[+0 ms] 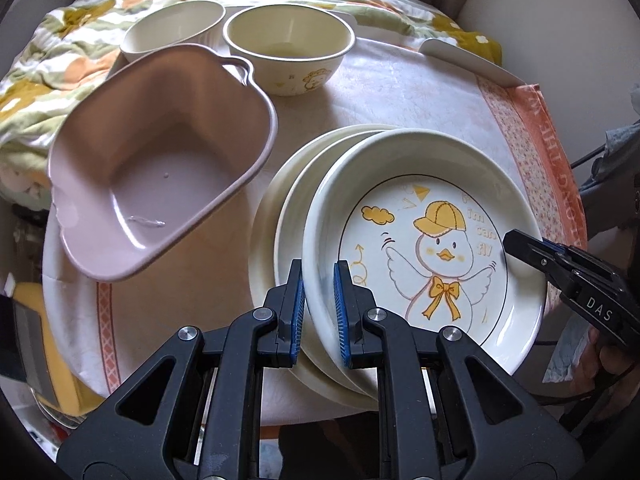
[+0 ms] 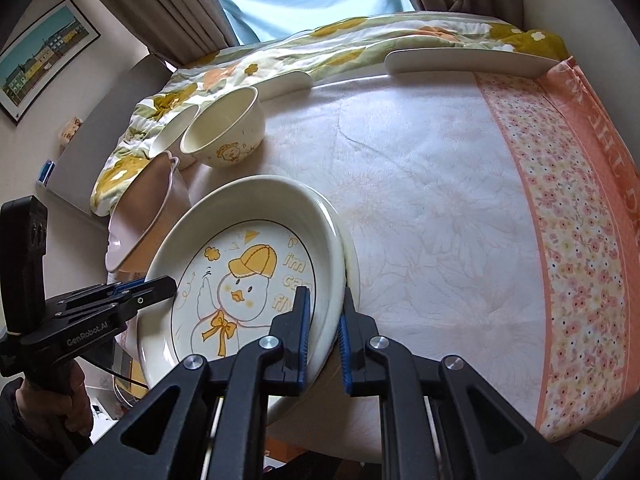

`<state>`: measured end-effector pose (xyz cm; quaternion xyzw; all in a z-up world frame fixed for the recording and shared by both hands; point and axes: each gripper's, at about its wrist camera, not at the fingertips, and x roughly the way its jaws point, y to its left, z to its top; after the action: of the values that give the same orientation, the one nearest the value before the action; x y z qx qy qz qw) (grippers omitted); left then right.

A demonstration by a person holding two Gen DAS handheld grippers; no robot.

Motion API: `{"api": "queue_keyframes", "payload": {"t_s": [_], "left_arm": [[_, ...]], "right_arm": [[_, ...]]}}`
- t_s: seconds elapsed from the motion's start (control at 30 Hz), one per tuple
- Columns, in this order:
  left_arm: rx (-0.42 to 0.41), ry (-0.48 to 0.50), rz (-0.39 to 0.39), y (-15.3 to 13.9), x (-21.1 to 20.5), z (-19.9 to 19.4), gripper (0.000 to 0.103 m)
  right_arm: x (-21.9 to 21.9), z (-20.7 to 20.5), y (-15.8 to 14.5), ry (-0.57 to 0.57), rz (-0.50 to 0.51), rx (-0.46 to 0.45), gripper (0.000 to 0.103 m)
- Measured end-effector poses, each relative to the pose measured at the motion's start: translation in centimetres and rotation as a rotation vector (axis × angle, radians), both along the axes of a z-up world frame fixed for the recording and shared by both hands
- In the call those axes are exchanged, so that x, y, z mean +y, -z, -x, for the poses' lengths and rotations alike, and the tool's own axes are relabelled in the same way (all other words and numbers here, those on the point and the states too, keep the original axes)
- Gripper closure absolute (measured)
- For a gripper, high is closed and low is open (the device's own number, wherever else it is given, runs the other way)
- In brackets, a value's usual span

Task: Organize plates and bowls
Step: 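Lower the duck plate onto the plate stack and open both grippers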

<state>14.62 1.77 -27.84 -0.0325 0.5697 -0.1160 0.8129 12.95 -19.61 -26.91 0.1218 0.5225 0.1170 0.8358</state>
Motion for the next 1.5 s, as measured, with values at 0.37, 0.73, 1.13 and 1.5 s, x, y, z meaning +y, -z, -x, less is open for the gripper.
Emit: {"api": "queue_keyframes", "payload": {"t_s": [0.37, 0.73, 1.13, 1.5], "left_arm": [[-0.051, -0.018, -0.084, 0.5, -1.3, -0.2, 0.089], [-0.118, 0.023, -0.323, 0.3, -4.6, 0.5, 0.085], [-0.195, 0.055, -0.476, 0.2, -5.8, 1.6, 0.086], [-0.223, 0.063, -0.533, -0.1, -6.1, 2.3, 0.086]], "right_arm": [[0.6, -0.5, 0.2, -0.071, 0.072, -0.029, 0.091], [0.7, -0.7, -0.1, -0.09, 0.106, -0.047, 0.091], [1.3, -0.7, 0.3, -0.104, 0.13, -0.061, 0.091], [2.5, -0.4, 0.4, -0.135, 0.209, -0.076, 0.09]]}}
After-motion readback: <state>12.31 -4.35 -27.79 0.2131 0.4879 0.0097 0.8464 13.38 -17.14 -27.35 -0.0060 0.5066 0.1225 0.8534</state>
